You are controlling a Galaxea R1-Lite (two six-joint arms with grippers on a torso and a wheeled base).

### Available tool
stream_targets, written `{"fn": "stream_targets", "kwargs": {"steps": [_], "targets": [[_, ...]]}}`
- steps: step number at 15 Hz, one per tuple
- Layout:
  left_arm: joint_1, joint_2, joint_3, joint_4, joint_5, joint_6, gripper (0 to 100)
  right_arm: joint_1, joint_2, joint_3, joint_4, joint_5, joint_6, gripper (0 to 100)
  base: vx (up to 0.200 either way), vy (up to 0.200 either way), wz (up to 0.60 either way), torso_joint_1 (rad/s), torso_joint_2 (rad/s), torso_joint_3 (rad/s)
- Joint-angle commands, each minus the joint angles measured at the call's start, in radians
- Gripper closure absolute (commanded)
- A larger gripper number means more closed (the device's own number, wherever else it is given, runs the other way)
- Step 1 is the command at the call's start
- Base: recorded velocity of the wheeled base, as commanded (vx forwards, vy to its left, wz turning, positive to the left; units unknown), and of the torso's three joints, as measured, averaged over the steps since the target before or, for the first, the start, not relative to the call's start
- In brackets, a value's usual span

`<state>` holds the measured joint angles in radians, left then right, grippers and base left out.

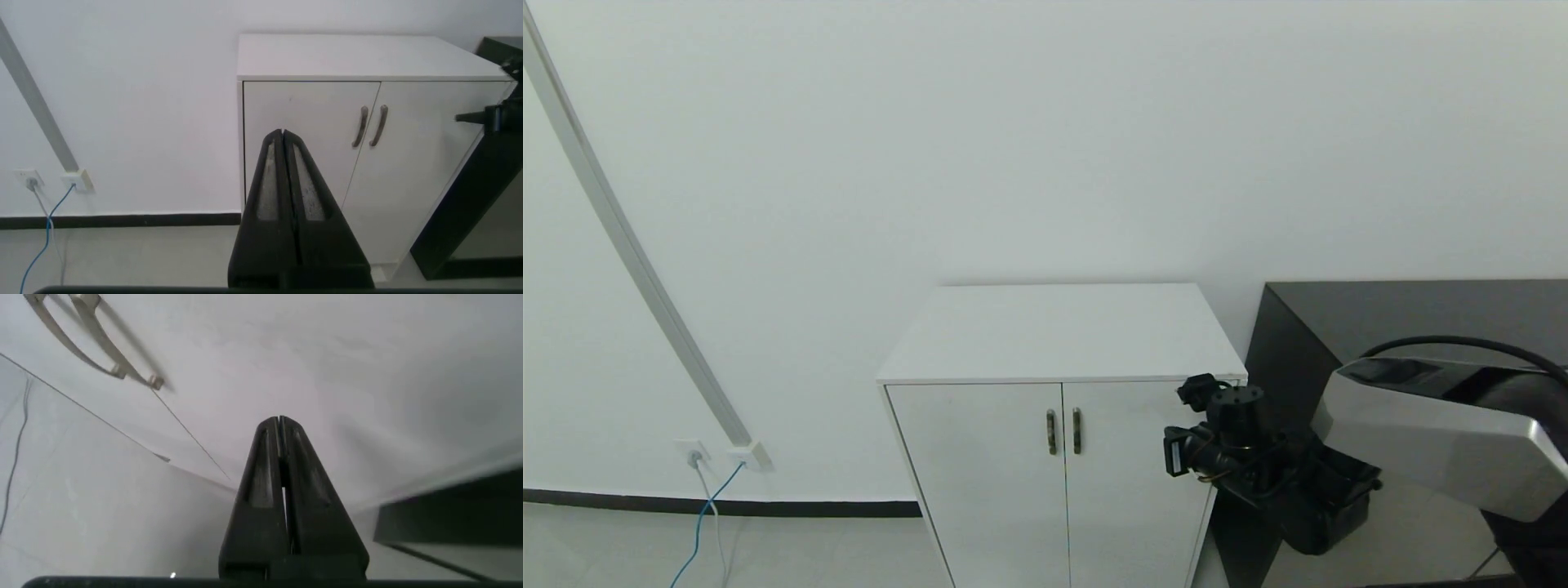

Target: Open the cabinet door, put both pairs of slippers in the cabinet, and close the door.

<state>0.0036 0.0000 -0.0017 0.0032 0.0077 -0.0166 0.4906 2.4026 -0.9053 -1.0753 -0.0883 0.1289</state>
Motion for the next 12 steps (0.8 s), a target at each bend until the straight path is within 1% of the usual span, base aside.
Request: {"fn": "stream_targets", "kwargs": {"steps": [1, 2, 3, 6, 7, 8, 9, 12], "targets": [[-0.001, 0.000, 0.000, 0.000, 0.000, 0.000, 100, -0.021, -0.163, 0.171, -0.057, -0.024, 0.001, 100, 0.000, 0.000, 0.00, 0.000, 0.00, 0.000], [-0.001, 0.000, 0.000, 0.000, -0.002, 0.001, 100, -0.043, -0.229, 0.250, -0.077, -0.077, 0.001, 100, 0.000, 0.000, 0.00, 0.000, 0.00, 0.000], [-0.001, 0.000, 0.000, 0.000, -0.002, 0.003, 100, -0.061, -0.269, 0.304, -0.092, -0.103, 0.001, 100, 0.000, 0.000, 0.00, 0.000, 0.00, 0.000], [-0.001, 0.000, 0.000, 0.000, -0.002, 0.003, 100, -0.116, -0.353, 0.448, -0.150, -0.122, 0.001, 100, 0.000, 0.000, 0.00, 0.000, 0.00, 0.000], [-0.001, 0.000, 0.000, 0.000, -0.002, 0.003, 100, -0.141, -0.370, 0.494, -0.181, -0.140, 0.001, 100, 0.000, 0.000, 0.00, 0.000, 0.00, 0.000], [-0.001, 0.000, 0.000, 0.000, -0.002, 0.003, 100, -0.152, -0.376, 0.511, -0.195, -0.151, 0.000, 100, 0.000, 0.000, 0.00, 0.000, 0.00, 0.000], [-0.001, 0.000, 0.000, 0.000, -0.002, 0.003, 100, -0.184, -0.398, 0.563, -0.233, -0.171, 0.000, 100, 0.000, 0.000, 0.00, 0.000, 0.00, 0.000], [-0.001, 0.000, 0.000, 0.000, -0.002, 0.003, 100, -0.236, -0.464, 0.677, -0.281, -0.174, -0.002, 100, 0.000, 0.000, 0.00, 0.000, 0.00, 0.000]]}}
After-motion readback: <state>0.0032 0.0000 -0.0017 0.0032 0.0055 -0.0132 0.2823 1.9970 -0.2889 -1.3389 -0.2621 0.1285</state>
